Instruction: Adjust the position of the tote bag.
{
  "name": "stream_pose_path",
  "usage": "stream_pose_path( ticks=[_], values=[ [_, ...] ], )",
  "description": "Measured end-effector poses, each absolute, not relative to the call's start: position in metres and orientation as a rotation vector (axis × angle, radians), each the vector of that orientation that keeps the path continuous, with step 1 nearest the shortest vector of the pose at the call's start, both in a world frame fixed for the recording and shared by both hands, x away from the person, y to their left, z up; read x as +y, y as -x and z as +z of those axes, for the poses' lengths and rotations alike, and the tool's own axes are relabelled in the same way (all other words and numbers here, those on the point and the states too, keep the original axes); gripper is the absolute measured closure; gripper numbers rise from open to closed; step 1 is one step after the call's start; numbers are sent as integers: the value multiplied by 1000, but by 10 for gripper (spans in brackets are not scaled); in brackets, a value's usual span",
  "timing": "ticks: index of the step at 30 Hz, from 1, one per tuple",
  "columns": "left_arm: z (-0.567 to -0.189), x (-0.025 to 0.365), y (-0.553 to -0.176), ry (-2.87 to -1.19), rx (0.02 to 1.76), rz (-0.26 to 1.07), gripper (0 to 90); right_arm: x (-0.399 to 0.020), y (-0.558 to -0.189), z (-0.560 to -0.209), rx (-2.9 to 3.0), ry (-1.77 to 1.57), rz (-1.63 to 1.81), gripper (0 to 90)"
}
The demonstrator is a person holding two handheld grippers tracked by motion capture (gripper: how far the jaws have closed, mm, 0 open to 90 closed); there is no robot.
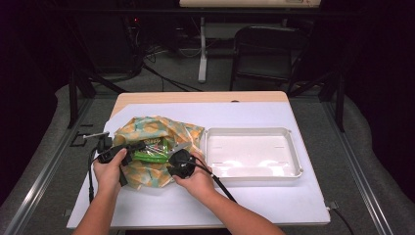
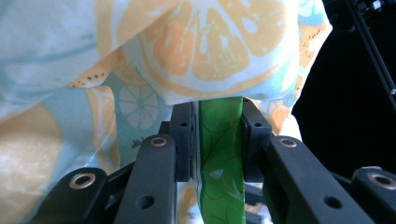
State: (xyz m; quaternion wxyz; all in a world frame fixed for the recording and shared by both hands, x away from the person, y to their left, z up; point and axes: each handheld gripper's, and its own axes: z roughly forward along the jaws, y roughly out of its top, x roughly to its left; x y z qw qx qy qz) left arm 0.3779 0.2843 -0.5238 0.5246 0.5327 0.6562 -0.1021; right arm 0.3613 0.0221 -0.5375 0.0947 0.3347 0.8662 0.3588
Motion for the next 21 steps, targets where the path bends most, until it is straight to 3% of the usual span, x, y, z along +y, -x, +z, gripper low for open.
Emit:
stream_pose_path(
  ticks=[8, 21],
  values=[
    [-521, 274, -369, -1322, 1542, -251, 722, -4, -363, -512, 2503, -1003, 1114, 713],
    [-524, 268, -361, -1333, 1530, -280, 721, -15, -390, -509, 2409, -1105, 1170, 718]
  ],
)
